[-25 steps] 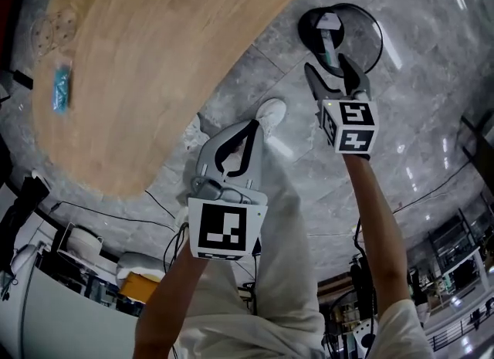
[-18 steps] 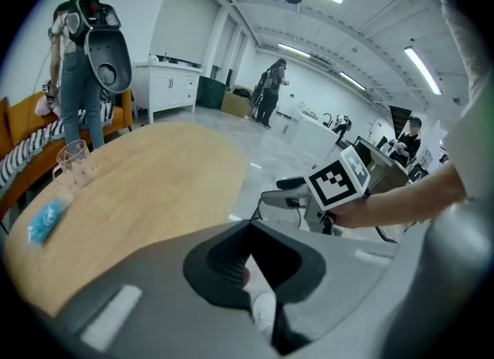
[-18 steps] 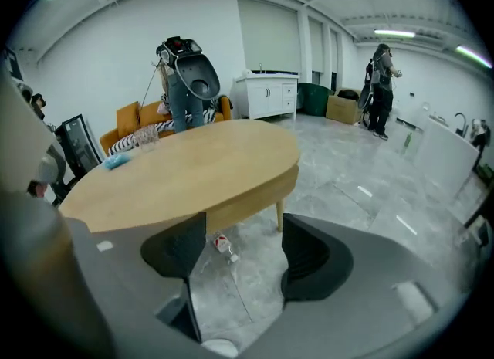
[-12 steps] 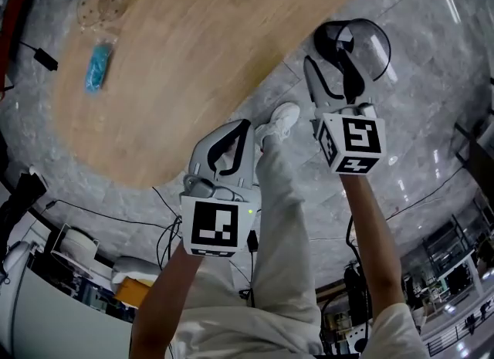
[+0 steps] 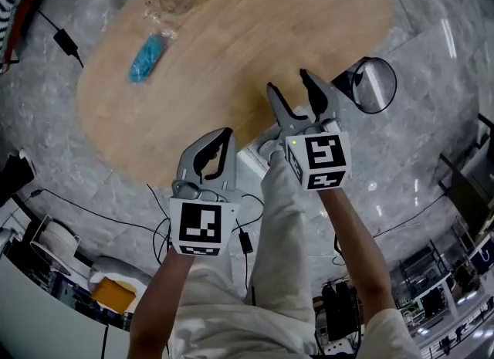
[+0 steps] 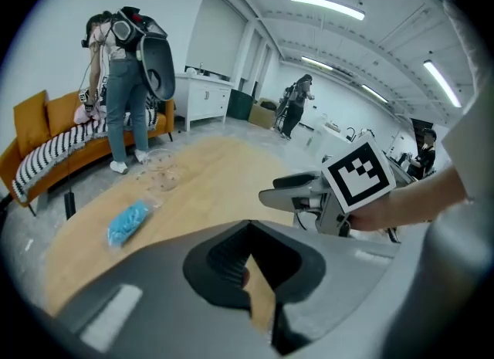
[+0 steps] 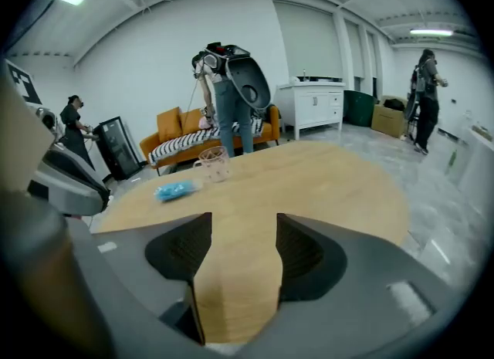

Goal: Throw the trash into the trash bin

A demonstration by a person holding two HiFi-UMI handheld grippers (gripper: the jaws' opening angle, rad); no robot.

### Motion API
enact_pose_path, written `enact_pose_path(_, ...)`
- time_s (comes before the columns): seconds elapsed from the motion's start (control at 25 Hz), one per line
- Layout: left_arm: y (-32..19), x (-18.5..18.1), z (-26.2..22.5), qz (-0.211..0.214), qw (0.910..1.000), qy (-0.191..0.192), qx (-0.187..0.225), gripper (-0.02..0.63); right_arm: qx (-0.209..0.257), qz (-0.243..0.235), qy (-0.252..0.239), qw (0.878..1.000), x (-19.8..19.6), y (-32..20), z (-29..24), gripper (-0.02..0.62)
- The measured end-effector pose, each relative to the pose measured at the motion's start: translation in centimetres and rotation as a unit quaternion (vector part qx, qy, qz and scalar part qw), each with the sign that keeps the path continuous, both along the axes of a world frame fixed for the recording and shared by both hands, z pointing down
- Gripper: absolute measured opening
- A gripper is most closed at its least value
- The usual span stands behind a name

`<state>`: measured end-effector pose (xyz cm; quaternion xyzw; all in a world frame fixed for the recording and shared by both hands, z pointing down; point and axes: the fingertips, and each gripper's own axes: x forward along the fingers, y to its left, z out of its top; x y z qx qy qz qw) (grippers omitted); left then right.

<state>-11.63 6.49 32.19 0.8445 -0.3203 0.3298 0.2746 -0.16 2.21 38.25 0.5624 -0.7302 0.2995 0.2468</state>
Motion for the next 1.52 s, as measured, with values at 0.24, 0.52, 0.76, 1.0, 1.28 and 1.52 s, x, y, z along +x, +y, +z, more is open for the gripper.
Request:
enact_pose_path(0.24, -2.9, -5.7, 0.2, -0.044, 0.999, 0.0, 0.002, 0.0, 0.004, -0.097, -0.008, 0.995, -8.9, -3.9, -0.2, 0.285)
enact_pose_path(0.52, -4.7, -11.1, 1.7, -0.099, 0.9951, 0.0, -0.01, 0.0, -0.004, -0.208, -0.002, 0.978, -17.1, -7.5, 1.1, 0.298)
enact_pose_path(0.76, -5.7, -14.4, 2.2, -0.131, 0.9912, 0.004, -0.02, 0.0, -0.022, -0.324, 0.031, 0.945, -22.0, -9.0, 3.2, 0.352)
enact_pose_path(1.0, -6.3, -17.4, 2.3, -0.165, 0.9858, 0.009, -0.028, 0.0, -0.055, -0.306, 0.007, 0.95, -26.0, -11.6, 4.9, 0.464)
enact_pose_path(1.28, -6.3, -19.6, 2.4, -0.186, 0.982, 0.013, -0.034, 0.0, -0.09, -0.259, 0.051, 0.96, -28.8, -12.6, 8.4, 0.606)
enact_pose_path(1.52, -6.1, -20.6, 2.7, -0.193, 0.9804, 0.016, -0.038, 0.0, -0.087, -0.235, 0.102, 0.963, -27.6, -12.7, 8.7, 0.248)
